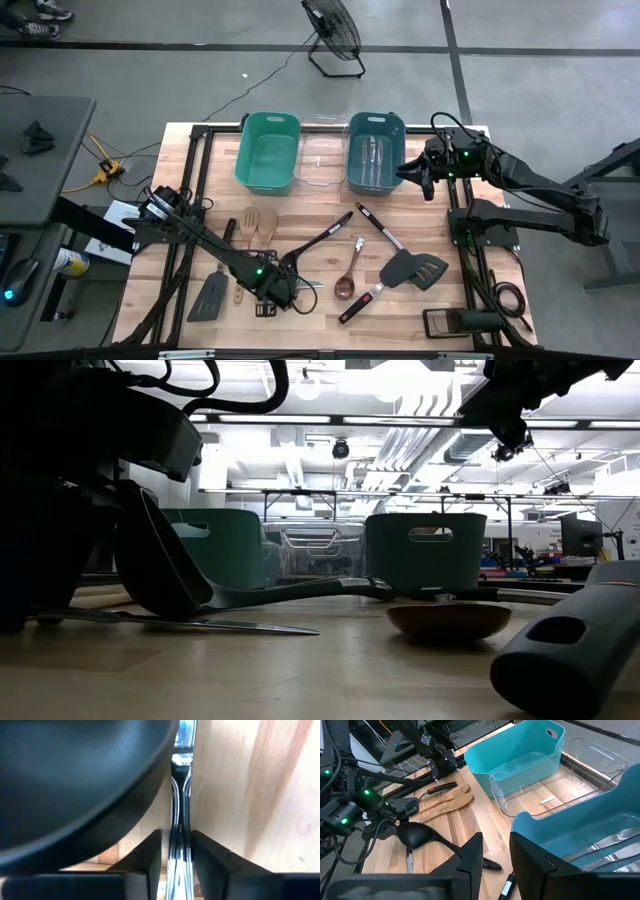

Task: Pick & Place Kitchen Items
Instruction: Put the silver table knife into the blue bin

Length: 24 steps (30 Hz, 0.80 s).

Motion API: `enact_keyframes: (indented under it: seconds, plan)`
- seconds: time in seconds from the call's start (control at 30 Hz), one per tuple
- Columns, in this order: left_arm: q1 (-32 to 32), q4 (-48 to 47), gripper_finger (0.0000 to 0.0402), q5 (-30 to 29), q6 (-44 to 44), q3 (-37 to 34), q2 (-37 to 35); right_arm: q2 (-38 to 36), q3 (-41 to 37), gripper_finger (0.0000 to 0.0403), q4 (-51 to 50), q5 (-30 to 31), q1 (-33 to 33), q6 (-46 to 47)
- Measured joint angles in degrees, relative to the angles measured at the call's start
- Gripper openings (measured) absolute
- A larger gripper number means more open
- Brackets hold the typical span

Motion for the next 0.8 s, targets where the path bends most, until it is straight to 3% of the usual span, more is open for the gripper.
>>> enact_keyframes:
  seconds: [0.2,0.5,0.8]
  plan:
    - [0.02,-0.01,0.0052,1.14,-0.05,0.00,0.02,0.00,0.00,0.0089,0.00,0.00,0.00,0.00]
    - [0.02,-2.12,0.0052,2.13,0.04,1.82,0.40,0.00,0.00,0.0089,0.00,0.00,0.00,-0.02]
    - [-0.11,-4.22,0.0052,7.13,0.25,5.25,0.52,0.00,0.00,0.0089,0.00,0.00,-0.01,-0.20]
